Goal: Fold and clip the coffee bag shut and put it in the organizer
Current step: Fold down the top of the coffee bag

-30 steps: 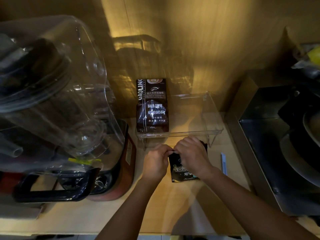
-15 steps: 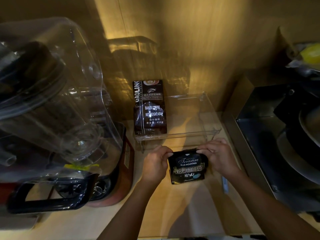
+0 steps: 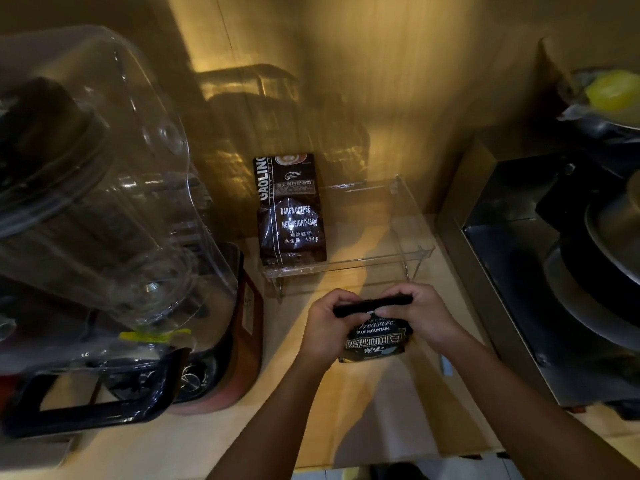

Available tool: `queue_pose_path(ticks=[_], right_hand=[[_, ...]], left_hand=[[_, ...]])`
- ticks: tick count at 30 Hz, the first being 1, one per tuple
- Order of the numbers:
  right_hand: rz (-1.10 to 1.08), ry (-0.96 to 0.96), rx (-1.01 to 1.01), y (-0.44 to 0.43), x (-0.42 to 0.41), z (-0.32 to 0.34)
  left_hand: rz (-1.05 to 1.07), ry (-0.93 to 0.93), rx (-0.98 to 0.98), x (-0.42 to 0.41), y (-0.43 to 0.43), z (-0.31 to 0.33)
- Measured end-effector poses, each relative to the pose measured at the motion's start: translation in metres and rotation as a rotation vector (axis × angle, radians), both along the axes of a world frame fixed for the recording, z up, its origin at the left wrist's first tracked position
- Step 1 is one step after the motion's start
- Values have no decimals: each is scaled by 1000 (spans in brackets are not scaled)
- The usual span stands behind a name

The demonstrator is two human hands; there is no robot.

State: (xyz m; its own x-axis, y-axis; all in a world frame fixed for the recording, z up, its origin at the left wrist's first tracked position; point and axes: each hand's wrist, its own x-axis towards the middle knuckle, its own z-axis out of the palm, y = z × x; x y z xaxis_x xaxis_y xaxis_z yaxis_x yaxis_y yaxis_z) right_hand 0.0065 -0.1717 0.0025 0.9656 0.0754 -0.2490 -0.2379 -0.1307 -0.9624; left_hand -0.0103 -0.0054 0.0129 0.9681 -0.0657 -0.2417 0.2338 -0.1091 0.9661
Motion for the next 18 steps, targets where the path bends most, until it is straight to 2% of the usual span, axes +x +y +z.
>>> queue_pose_path(ticks=[3, 8, 10, 11, 15, 18], right_hand=[[-90, 48, 71, -1, 0, 0], [-277, 174, 241, 10, -2, 2], [-316, 227, 267, 12, -1, 5], [-316, 235, 268, 11, 0, 6], [-205, 145, 259, -3, -4, 8], [-186, 113, 246, -15, -6, 3]], left_hand=[[139, 73, -70, 2, -3, 3], [375, 426, -359, 1, -10, 11], [413, 505, -388, 1, -10, 13], [411, 471, -357, 1, -9, 11], [270, 61, 2, -2, 5, 0], [253, 44, 130, -3, 15, -8]])
